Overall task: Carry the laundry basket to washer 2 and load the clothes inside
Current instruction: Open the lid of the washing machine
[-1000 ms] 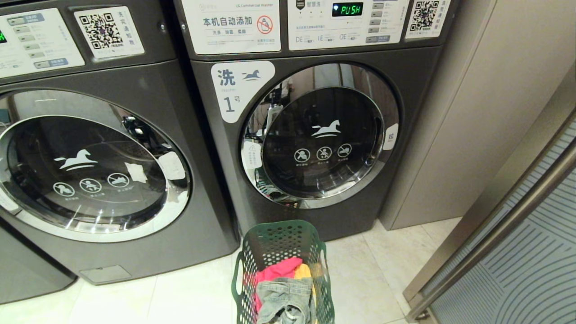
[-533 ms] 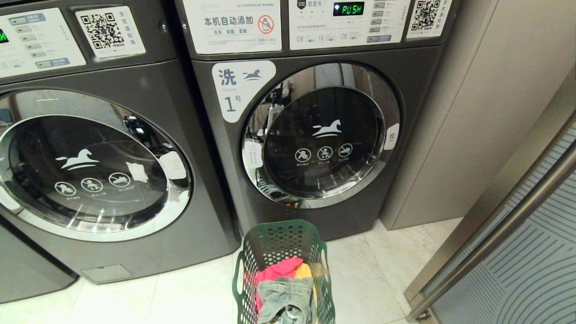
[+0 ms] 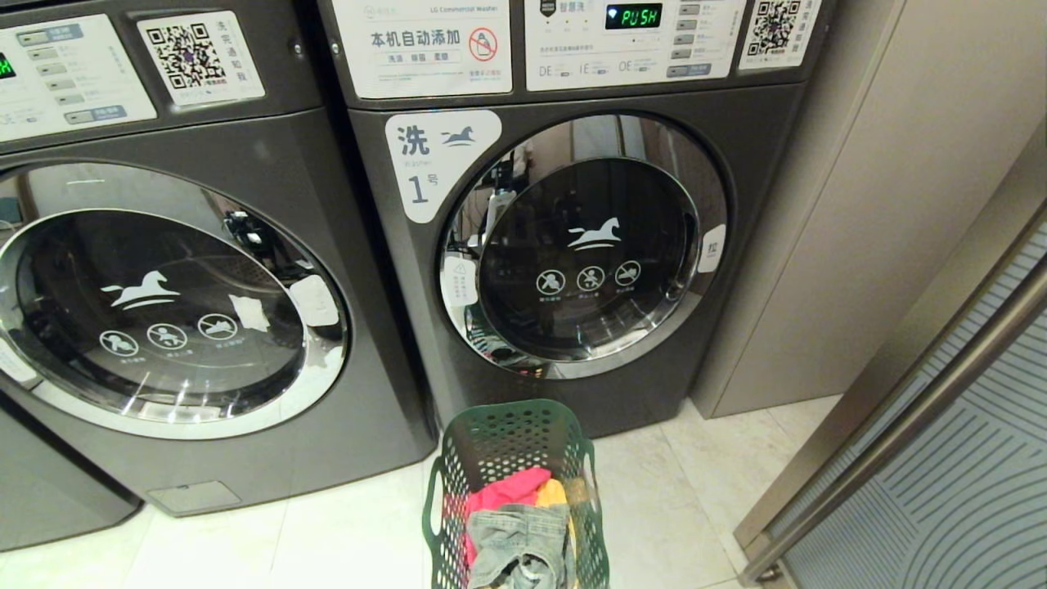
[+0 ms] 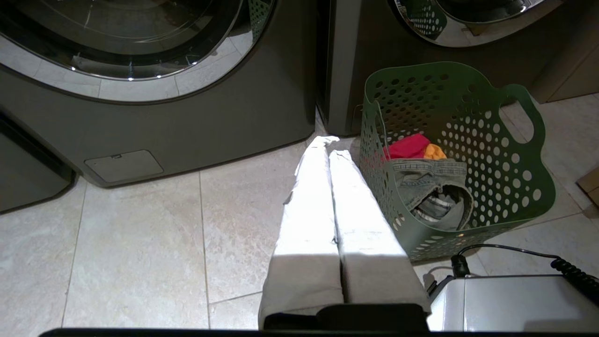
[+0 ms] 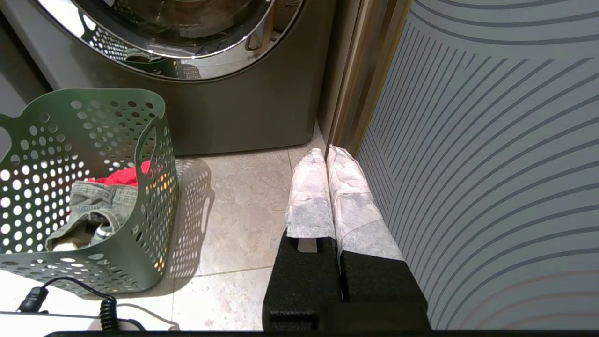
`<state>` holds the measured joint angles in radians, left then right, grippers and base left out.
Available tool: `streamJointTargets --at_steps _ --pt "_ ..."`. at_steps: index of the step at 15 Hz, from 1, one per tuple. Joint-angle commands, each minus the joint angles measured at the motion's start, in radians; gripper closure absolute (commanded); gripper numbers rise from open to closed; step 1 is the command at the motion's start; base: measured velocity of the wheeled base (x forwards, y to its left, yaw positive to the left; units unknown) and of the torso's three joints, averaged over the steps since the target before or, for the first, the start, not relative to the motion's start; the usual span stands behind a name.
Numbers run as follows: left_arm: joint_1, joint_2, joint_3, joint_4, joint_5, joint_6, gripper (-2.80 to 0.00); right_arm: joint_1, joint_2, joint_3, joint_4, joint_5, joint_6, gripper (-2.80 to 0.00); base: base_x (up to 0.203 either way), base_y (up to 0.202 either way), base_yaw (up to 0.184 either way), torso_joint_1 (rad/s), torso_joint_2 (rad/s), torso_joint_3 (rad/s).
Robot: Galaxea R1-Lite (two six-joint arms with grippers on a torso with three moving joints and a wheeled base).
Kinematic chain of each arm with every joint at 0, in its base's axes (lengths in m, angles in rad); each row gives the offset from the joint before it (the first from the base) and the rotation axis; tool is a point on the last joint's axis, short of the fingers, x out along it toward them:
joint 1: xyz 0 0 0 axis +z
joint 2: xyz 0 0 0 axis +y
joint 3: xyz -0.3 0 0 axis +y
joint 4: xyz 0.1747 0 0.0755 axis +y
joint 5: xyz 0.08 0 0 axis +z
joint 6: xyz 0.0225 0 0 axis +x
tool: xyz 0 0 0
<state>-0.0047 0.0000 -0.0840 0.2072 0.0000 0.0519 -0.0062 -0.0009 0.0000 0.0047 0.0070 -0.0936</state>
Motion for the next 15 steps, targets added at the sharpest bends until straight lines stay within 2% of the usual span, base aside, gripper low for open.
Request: streamJointTargets --at_steps 1,4,6,8,11,15 --pt "0.000 -0.001 -0.035 0.005 0.001 0.004 0.00 0.000 -0.001 0.002 0.000 0.001 -0.003 0.00 0.000 0.000 0.000 0.000 0.00 0.000" --pt "0.000 0.038 -0.232 0.088 -0.014 0.006 0.00 0.000 -0.001 0.000 0.000 0.007 -0.009 0.00 0.000 0.000 0.000 0.000 0.00 0.000" --pt "0.000 0.119 -0.294 0.145 -0.030 0.005 0.00 0.000 -0.001 0.002 0.000 0.005 -0.009 0.00 0.000 0.000 0.000 0.000 0.00 0.000" --pt "0.000 0.220 -0.303 0.144 -0.035 0.000 0.00 0.000 -0.001 0.002 0.000 0.004 -0.009 0.00 0.000 0.000 0.000 0.000 0.00 0.000" --pt "-0.001 0.422 -0.284 0.082 -0.053 -0.035 0.00 0.000 -0.001 0.000 0.001 0.001 -0.002 0.00 0.000 0.000 0.000 0.000 0.00 0.000" --pt "-0.001 0.659 -0.282 0.002 -0.085 -0.128 0.00 0.000 -0.001 0.000 0.001 0.001 0.000 0.00 0.000 0.000 0.000 0.000 0.00 0.000"
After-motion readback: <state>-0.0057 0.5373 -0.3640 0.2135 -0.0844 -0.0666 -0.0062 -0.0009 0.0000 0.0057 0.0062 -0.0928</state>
